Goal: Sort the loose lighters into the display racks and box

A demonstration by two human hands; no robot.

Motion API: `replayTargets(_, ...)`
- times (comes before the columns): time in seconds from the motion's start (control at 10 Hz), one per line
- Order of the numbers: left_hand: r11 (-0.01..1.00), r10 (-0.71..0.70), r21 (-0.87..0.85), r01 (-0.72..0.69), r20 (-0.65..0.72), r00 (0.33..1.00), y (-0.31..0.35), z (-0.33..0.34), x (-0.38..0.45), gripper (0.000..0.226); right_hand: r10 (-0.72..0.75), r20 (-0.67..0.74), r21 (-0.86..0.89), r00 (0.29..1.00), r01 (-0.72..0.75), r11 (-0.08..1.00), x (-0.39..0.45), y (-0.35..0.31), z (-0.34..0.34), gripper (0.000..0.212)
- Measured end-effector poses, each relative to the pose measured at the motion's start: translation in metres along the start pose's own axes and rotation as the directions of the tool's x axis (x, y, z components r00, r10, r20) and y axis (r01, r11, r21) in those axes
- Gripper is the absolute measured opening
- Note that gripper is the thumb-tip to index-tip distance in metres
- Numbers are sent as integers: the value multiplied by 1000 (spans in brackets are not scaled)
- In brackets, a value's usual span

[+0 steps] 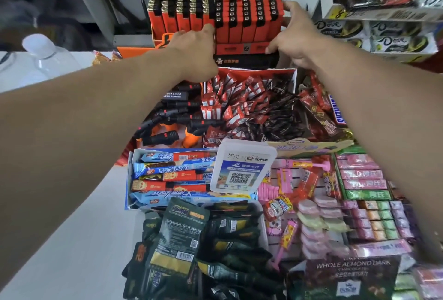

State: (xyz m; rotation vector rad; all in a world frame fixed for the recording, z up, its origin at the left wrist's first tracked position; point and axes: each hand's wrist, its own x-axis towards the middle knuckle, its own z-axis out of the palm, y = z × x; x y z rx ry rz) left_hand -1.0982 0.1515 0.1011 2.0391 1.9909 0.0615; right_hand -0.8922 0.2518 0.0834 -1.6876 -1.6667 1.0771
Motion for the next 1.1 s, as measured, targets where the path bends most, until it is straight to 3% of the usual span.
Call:
replayTargets(0.2, 985, 73, 163, -57, -91, 993, 3, 18, 0, 73, -60, 70, -101, 996, 67, 993, 2, -2, 0, 91)
replayTargets(0.3, 943, 104, 324, -82, -54, 993, 3, 26, -1, 77, -49, 55, -118, 997, 56, 992, 6, 2, 1, 91)
replayTargets(0.4, 890, 109, 442, -112, 32, 993, 2, 28, -1, 66, -58, 13, -153, 998, 59, 987, 10, 3, 2, 97)
replayTargets(0.6, 968, 78, 242, -67, -34, 996, 2, 24, -2, 83, -45, 38, -278, 998, 54, 959, 22, 4, 5, 95)
replayTargets(0.8, 958, 20, 287, -18, -4, 1000, 10, 27, 3, 88, -46, 76, -229, 996, 62, 971, 20, 2, 1, 78)
replayTargets(1.1, 980, 11, 201, -8, -11, 1000, 16, 15, -9, 85, -50, -5, -192, 999, 48, 980, 7, 30, 15, 41)
